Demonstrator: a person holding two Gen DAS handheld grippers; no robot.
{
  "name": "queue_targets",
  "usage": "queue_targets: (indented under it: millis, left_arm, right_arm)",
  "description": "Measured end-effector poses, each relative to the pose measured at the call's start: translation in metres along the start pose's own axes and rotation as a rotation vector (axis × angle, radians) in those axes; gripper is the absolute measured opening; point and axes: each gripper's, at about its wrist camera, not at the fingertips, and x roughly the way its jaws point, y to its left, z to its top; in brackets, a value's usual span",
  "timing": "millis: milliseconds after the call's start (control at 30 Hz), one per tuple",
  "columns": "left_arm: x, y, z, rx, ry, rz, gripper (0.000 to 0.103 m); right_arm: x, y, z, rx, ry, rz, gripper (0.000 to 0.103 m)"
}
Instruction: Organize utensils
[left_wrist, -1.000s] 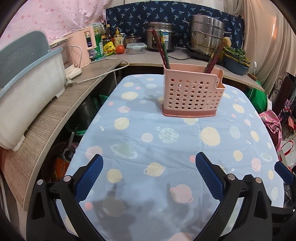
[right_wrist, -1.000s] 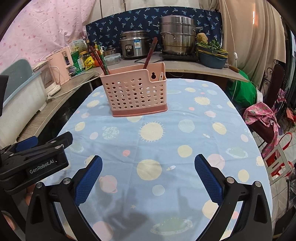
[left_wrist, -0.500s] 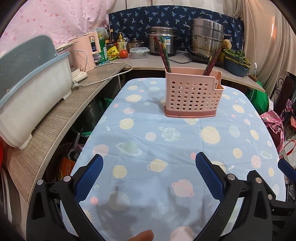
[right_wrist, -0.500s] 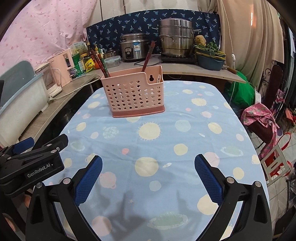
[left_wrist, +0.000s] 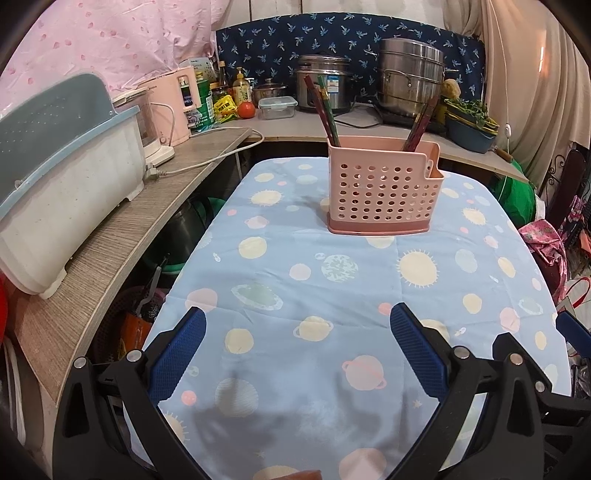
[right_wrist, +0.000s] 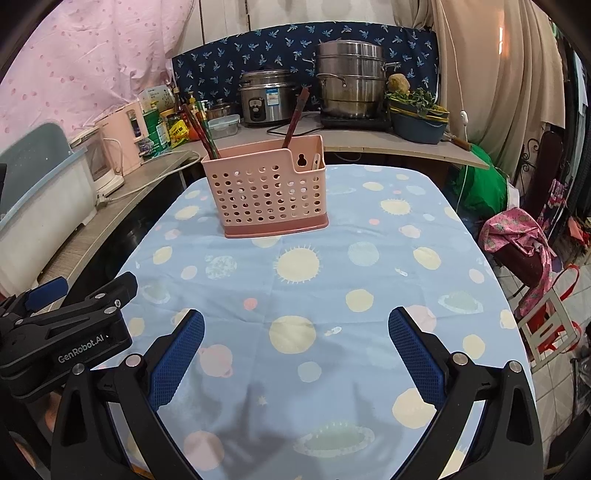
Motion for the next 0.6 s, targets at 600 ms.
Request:
queue_targets:
  millis: [600]
  left_arm:
    - [0.012,-0.007,0.021,-0.006,-0.003,0.007,0.095]
  right_arm:
    - [0.012,-0.006,0.025,-0.004,-0.012,-0.016,0.096]
